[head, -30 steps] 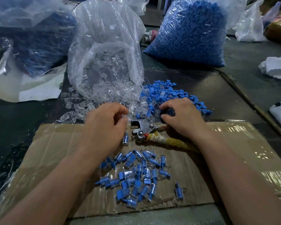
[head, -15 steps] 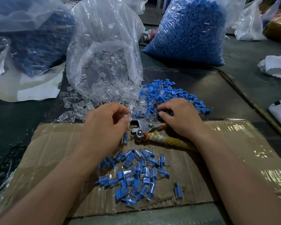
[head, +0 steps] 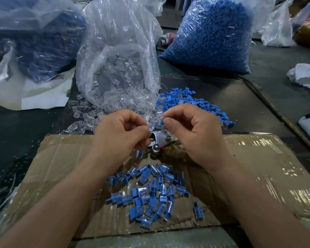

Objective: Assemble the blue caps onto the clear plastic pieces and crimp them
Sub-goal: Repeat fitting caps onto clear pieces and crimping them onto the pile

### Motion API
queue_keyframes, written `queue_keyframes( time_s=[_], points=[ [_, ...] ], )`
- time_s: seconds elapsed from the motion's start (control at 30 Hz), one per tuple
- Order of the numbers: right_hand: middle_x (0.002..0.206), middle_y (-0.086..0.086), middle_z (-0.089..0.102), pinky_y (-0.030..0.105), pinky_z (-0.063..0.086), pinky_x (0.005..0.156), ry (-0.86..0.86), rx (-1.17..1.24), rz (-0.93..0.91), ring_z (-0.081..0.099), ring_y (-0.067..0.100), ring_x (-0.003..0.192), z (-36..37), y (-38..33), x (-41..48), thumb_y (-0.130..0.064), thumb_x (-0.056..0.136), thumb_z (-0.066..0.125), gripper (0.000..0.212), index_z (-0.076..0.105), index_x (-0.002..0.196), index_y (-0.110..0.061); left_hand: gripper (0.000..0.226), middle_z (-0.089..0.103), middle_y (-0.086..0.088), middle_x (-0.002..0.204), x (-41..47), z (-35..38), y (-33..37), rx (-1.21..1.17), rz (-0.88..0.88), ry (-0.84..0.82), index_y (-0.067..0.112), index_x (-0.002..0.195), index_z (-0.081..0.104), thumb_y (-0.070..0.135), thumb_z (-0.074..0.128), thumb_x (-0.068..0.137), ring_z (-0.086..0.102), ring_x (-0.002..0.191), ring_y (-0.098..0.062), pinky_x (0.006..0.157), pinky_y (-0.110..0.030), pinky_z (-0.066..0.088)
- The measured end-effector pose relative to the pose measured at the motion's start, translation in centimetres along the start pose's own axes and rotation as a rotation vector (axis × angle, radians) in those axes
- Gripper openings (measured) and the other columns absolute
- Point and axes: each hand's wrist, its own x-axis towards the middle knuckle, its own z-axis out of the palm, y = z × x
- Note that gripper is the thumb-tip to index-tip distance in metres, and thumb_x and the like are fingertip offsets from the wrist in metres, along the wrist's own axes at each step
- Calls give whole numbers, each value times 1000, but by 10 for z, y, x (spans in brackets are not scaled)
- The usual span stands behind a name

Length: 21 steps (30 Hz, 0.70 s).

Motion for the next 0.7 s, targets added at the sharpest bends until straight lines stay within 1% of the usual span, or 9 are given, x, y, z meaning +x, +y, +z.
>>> queue_keyframes(
  time_s=[0.03, 0.07, 0.17, 0.27, 0.33, 0.43, 0.53, 0.6, 0.7],
  points=[
    [77, -10, 65, 23, 53, 68, -18, 23, 0, 63, 8, 72, 3, -2, -1, -15, 82, 63, 11, 61, 86, -25, 10, 69, -9, 65, -1, 0, 1, -14, 1, -2, 9, 75, 61, 2, 66, 78, 67, 57, -17, 50, -18, 52],
    [77, -9, 65, 24, 53, 68, -33, 33, -2, 63, 9, 72, 5, -3, -2, -14, 82, 63, 10, 61, 85, -24, 9, 69, -10, 65, -2, 1, 2, -26, 3, -2, 8, 75, 61, 1, 66, 78, 67, 56, -17, 50, -19, 52],
    [78, -12, 63, 20, 52, 68, -56, 36, -4, 61, 6, 72, 8, -3, -3, -12, 82, 64, 14, 61, 85, -25, 8, 69, -10, 65, -3, 1, 5, -59, -4, -16, 7, 76, 61, 0, 66, 78, 67, 54, -15, 49, -19, 53],
    [78, -11, 64, 27, 55, 66, -56, 62, 11, 63, 7, 70, 8, -2, -3, -15, 81, 63, 13, 60, 85, -28, 9, 68, -11, 64, -3, 1, 7, -106, -20, -30, 6, 75, 61, -1, 66, 77, 66, 52, -14, 50, -21, 54],
    [77, -11, 64, 26, 55, 65, -39, 54, -5, 63, 6, 68, 9, -2, -3, -17, 81, 63, 12, 61, 85, -27, 9, 68, -12, 64, -3, 1, 8, -121, -28, -45, 6, 75, 61, -1, 66, 75, 66, 52, -14, 50, -21, 54],
    [78, -15, 63, 19, 52, 65, -6, 1, -57, 61, 4, 71, 11, -1, -4, -15, 80, 65, 8, 67, 87, -18, 9, 68, -14, 65, -4, 1, 9, -154, -52, -89, 5, 77, 61, -1, 66, 73, 66, 52, -15, 49, -20, 53],
    [82, -7, 65, 21, 52, 69, 4, -84, -112, 61, 7, 78, 12, 0, -5, -15, 77, 66, 13, 70, 88, -8, 10, 68, -12, 62, -4, 1, 10, -202, -70, -97, 4, 76, 61, -4, 64, 73, 65, 51, -15, 47, -21, 53],
    [84, -1, 67, 24, 53, 70, 10, -82, -127, 62, 9, 79, 12, 1, -5, -15, 75, 68, 15, 70, 87, -6, 11, 68, -10, 61, -3, 1, 9, -205, -68, -93, 5, 74, 61, -5, 63, 73, 65, 50, -15, 47, -20, 53],
    [84, -3, 66, 23, 54, 70, 21, -20, -111, 64, 9, 80, 12, 2, -6, -13, 73, 70, 14, 70, 86, -7, 12, 68, -8, 60, -4, 1, 9, -204, -55, -91, 7, 72, 61, -5, 64, 73, 64, 50, -15, 49, -21, 54]
  ],
)
